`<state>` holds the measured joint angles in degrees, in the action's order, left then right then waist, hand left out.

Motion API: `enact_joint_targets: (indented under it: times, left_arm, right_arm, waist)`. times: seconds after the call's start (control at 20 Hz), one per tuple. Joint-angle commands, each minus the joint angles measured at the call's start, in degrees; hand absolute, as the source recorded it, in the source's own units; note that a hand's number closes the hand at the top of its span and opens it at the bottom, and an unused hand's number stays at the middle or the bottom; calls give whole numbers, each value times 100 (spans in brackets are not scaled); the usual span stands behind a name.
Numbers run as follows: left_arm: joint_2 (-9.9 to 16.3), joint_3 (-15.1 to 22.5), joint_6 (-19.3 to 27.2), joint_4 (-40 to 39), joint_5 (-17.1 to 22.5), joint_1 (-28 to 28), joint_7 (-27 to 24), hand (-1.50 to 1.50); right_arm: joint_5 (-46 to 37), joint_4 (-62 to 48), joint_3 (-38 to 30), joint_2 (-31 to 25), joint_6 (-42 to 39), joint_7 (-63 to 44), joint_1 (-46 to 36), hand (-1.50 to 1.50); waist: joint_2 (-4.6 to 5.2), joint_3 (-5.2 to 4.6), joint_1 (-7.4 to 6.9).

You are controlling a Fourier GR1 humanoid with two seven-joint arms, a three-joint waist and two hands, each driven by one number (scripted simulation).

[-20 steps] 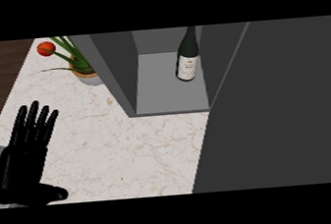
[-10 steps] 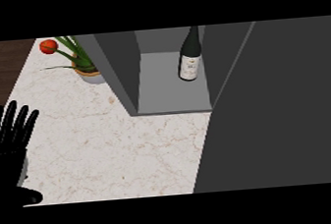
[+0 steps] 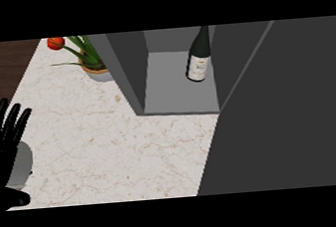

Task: Pick up the wine, place it into the cabinet and close the cabinet

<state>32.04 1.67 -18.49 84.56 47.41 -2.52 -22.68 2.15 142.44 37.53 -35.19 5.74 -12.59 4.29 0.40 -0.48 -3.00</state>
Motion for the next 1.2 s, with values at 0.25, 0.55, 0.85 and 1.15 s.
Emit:
enact_joint_targets:
  times: [0.25,0.55,0.85,1.15]
  left_arm:
    - [77,-57,-181,-15,120,121,139,-150]
    - [232,-280,-319,-154,274,-71,253,-150]
    - [237,-566,-578,-403,193,-153,70,-150]
    - [128,-698,-670,-589,79,-37,131,-150]
  right_arm:
    - [446,-693,577,1797,393,-1434,-1942,150]
    - [168,-2326,311,3456,926,-2472,-4094,150]
    - [969,-4001,-348,3504,1523,-2233,-5790,150]
    - [1720,-5331,-445,3516,1770,-1321,-6264,150]
  waist:
    - [-5,-9,-159]
    - [-45,15,-40]
    - [-31,38,102]
    - [-26,41,165]
